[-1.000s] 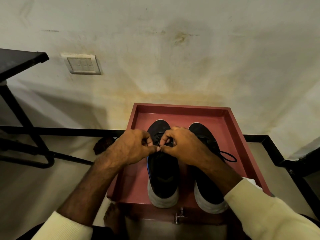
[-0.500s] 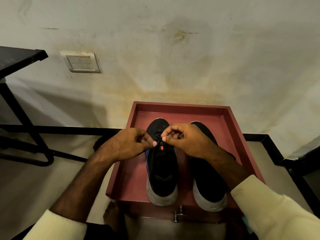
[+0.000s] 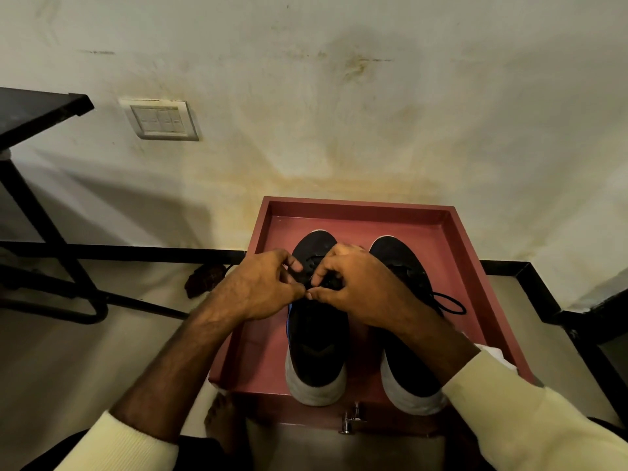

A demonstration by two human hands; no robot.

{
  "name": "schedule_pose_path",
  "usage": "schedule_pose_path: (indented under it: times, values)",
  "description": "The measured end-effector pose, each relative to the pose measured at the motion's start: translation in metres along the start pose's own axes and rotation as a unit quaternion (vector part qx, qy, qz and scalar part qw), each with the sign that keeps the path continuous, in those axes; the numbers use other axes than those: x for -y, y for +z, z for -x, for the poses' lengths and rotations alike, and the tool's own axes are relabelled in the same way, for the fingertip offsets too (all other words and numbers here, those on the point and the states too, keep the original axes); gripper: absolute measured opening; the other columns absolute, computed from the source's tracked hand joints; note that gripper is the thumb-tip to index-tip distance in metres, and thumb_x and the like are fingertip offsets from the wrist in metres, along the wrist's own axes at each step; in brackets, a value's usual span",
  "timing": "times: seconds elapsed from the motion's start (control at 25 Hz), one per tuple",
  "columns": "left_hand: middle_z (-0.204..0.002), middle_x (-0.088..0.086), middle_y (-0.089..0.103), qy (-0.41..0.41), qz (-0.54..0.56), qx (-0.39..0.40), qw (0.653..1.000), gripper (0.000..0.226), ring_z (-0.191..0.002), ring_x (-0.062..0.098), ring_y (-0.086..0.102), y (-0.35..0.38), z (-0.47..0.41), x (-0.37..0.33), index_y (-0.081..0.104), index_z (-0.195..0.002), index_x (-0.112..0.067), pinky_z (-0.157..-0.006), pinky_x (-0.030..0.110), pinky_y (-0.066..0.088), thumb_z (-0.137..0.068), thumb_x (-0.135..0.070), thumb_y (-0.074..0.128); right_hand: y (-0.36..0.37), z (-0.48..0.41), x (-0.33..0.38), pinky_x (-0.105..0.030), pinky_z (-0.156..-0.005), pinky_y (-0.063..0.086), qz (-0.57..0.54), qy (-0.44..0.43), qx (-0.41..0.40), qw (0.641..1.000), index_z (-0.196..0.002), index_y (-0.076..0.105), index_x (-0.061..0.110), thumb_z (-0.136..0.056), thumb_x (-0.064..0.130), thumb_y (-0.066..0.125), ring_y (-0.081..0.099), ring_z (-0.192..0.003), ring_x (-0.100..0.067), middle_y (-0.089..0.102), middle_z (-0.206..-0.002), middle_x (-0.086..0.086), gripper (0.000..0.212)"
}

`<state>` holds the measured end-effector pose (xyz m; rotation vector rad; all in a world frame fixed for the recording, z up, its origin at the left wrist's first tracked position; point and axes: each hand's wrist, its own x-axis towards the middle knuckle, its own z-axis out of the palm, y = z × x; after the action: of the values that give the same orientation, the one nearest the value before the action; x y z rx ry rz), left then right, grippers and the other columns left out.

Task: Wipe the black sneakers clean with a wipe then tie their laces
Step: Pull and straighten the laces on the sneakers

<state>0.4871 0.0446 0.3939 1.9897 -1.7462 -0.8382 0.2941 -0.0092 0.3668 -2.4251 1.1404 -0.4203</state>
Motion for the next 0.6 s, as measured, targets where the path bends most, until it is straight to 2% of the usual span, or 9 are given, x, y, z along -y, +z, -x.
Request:
schedule_pose_path:
  times: [0.16,0.32,0.48,0.6]
  values:
    - [-0.085,-0.009,0.077,0.013,0.010,0.006,1.000,0.034,-0.079,0.003,0.072,-0.0027,0.0001,0.0025,0.062,-0.113,-0.027,-0.080,0.027,0.059,-0.085,-0.031,0.080,0.0047,0.0016,0.0034,-0.033,-0.089,0.046,0.063,-0.035,-0.044,0.996,-0.095,0.070,0.032,-0.090,0.052,0.070,0.051,-0.103,-0.010,0.057,-0.105,0.013,0.020]
    - [-0.088,-0.009,0.074,0.001,-0.020,-0.009,1.000,0.034,-0.076,0.004,0.069,-0.0011,-0.0009,0.0017,0.061,-0.110,-0.030,-0.071,0.022,0.055,-0.083,-0.037,0.080,0.0092,0.0027,0.0075,-0.037,-0.083,0.049,0.083,-0.078,-0.040,0.993,-0.087,0.062,0.027,-0.090,0.039,0.065,0.051,-0.092,-0.013,0.055,-0.095,0.010,0.012]
    - [-0.093,-0.011,0.072,-0.015,-0.031,-0.051,0.998,0.031,-0.076,0.004,0.068,0.0040,-0.0006,0.0012,0.063,-0.106,-0.031,-0.065,0.022,0.055,-0.082,-0.039,0.079,0.0041,0.0034,0.0032,-0.036,-0.075,0.047,0.037,-0.052,-0.053,0.997,-0.078,0.054,0.022,-0.081,0.031,0.065,0.048,-0.084,-0.014,0.051,-0.085,0.008,0.015]
    - [-0.093,-0.009,0.072,-0.020,-0.014,-0.049,0.998,0.026,-0.077,0.007,0.070,0.0067,-0.0005,0.0033,0.064,-0.105,-0.029,-0.063,0.021,0.057,-0.084,-0.034,0.078,0.0044,0.0067,-0.0008,-0.030,-0.068,0.046,-0.022,0.010,-0.081,0.996,-0.072,0.051,0.021,-0.081,0.033,0.065,0.049,-0.075,-0.011,0.052,-0.079,0.006,0.020]
